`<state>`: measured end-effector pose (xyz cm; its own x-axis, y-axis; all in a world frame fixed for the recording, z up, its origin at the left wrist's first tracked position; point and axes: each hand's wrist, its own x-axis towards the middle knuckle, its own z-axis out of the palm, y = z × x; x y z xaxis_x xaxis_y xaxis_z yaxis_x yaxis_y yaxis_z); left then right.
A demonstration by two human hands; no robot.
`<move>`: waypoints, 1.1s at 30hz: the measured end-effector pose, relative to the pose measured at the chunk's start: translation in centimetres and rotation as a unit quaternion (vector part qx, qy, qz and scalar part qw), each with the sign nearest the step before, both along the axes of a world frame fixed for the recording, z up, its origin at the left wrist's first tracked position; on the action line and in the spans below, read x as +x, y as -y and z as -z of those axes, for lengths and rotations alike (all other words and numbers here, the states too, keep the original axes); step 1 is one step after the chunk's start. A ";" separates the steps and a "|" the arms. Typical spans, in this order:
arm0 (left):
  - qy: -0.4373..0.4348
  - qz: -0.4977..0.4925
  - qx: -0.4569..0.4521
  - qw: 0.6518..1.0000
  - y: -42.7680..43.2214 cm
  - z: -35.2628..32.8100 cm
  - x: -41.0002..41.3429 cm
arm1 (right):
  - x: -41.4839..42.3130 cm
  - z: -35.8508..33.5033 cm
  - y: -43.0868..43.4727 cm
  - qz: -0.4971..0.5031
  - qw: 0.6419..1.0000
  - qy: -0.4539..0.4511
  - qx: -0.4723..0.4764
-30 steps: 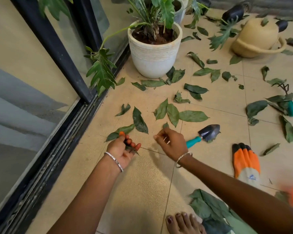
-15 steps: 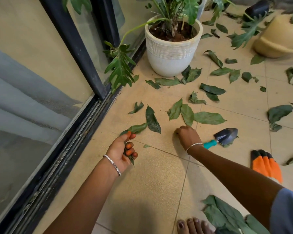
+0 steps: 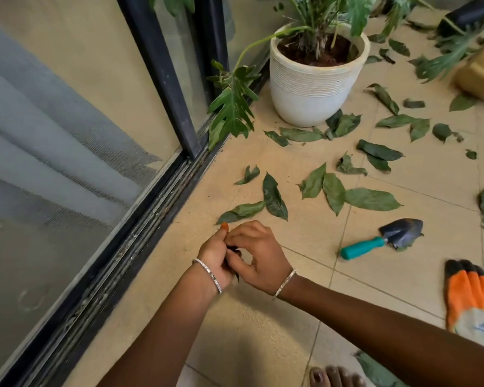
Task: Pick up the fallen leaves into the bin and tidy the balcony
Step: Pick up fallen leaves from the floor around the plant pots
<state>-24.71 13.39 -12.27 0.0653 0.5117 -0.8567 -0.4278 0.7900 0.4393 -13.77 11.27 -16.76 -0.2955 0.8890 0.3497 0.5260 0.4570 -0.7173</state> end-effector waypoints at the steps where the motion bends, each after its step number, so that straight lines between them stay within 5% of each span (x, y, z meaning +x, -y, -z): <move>1: -0.019 -0.014 -0.002 1.000 0.0 0.2 -0.3 | 0.2 0.2 -0.2 -0.007 1.000 0.004 0.009; 5: -0.069 -0.047 -0.003 0.996 0.2 0.8 -2.5 | 1.9 2.1 -3.0 0.055 0.997 0.010 -0.046; 10: -0.058 -0.091 -0.013 0.994 0.5 0.6 -5.4 | 3.7 5.3 -8.7 0.020 0.959 0.255 -0.126; 15: -0.081 -0.071 0.031 0.994 0.6 1.2 -6.2 | 2.5 7.3 -10.1 -0.044 0.924 0.345 -0.159; 21: -0.074 -0.056 0.024 0.995 0.6 1.8 -5.9 | 2.3 7.0 -7.6 0.043 0.943 0.318 -0.087; 26: -0.066 0.004 0.039 0.997 0.7 1.4 -3.7 | 1.2 2.7 -4.2 0.140 0.978 0.069 -0.136; 29: -0.044 0.031 0.064 0.997 0.2 1.4 -2.5 | -0.9 -0.1 -1.1 0.081 0.987 -0.031 -0.136; 33: -0.074 -0.055 0.035 0.995 -0.5 1.7 -1.7 | -0.2 -0.9 0.0 0.015 0.994 -0.040 -0.100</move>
